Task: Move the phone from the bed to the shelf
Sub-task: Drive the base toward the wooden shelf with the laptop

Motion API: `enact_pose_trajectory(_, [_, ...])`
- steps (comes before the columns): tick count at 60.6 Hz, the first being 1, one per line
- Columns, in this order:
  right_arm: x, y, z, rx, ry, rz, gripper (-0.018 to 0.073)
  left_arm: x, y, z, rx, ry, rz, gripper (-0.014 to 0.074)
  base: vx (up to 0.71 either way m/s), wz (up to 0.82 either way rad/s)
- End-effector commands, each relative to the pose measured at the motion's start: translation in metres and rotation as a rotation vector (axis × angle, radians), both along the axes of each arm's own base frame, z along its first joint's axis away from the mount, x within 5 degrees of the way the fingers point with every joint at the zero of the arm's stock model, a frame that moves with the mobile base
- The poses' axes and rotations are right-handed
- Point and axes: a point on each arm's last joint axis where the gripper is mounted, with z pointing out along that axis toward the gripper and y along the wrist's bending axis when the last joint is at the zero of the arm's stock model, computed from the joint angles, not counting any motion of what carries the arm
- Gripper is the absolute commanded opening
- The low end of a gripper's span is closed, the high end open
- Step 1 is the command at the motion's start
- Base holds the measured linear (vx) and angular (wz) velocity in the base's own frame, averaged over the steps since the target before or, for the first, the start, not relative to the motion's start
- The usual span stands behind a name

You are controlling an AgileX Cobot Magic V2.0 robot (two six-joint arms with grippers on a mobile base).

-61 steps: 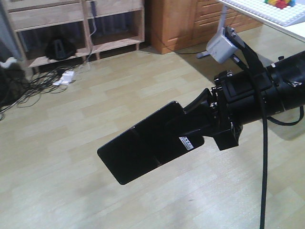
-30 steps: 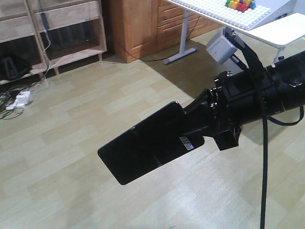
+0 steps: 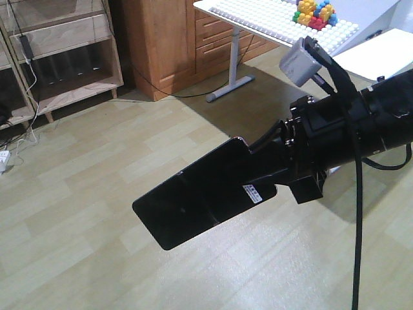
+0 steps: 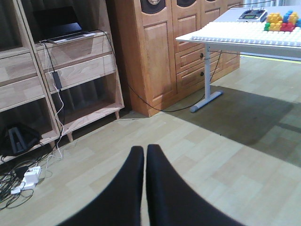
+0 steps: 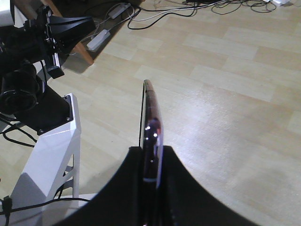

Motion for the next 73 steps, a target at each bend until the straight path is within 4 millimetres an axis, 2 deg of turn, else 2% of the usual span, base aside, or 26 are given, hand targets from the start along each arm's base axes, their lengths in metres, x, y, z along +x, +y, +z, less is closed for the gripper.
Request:
enact_pose_trajectory(1, [-0.0135, 0.0017, 0.0215, 0.085, -0.016, 0.046, -0.0002, -0.0013, -0.0003, 0.0147, -0.015, -0.107, -0.004, 0.0001, 0.41, 0.01])
enact_pose_trajectory(73, [-0.0135, 0.0017, 0.0215, 0.085, -0.016, 0.046, -0.0002, -0.0013, -0.0003, 0.0147, -0.015, -0.107, -0.004, 0.0001, 0.4, 0.0])
